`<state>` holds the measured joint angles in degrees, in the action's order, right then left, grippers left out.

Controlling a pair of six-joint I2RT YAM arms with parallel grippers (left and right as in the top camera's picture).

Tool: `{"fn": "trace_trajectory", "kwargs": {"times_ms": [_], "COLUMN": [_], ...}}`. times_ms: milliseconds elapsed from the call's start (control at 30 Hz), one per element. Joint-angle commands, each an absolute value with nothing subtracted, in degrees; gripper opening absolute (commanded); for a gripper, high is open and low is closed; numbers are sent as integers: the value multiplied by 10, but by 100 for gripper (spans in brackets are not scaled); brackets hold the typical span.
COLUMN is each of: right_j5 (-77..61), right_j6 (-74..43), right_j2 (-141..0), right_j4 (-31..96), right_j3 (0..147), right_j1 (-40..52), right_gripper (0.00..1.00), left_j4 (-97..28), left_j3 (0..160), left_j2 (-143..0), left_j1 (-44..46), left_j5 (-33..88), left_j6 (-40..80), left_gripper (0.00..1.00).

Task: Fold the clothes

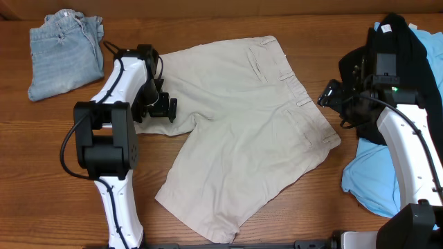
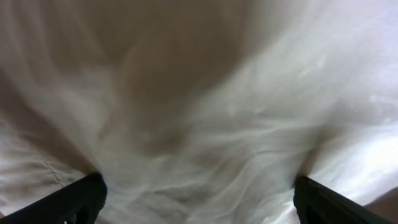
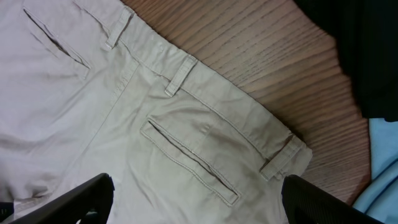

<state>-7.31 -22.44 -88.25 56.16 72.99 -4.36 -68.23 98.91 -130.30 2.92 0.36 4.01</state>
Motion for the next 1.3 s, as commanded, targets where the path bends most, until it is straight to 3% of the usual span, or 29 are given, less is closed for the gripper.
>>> {"fn": "trace_trajectory", "kwargs": {"times_ms": [0, 233, 467, 800, 1033, 1267], "right_j5": [-78, -78, -78, -78, -79, -89], "right_j6": [-220, -207, -194, -175, -164, -164], "right_j2": [-875, -875, -875, -875, -875, -875], "right_j4": [559, 555, 554, 573, 577, 572], "right_j3": [731, 731, 731, 732, 732, 732], "right_j1": [-41, -41, -41, -41, -41, -41], "right_gripper": [90, 91, 92, 95, 95, 95], "left_j4": [-644, -646, -742, -782, -804, -734], "left_j3": [896, 844, 945, 996, 908, 747], "left_j2": [-1346, -1345, -1309, -1062, -992, -988], "left_j1": [31, 31, 36, 96, 148, 173], "left_j5": [44, 46, 57, 58, 58, 61], "left_j6": [70, 84, 84, 93, 109, 137], "left_gripper": [100, 100, 100, 100, 100, 91]}}
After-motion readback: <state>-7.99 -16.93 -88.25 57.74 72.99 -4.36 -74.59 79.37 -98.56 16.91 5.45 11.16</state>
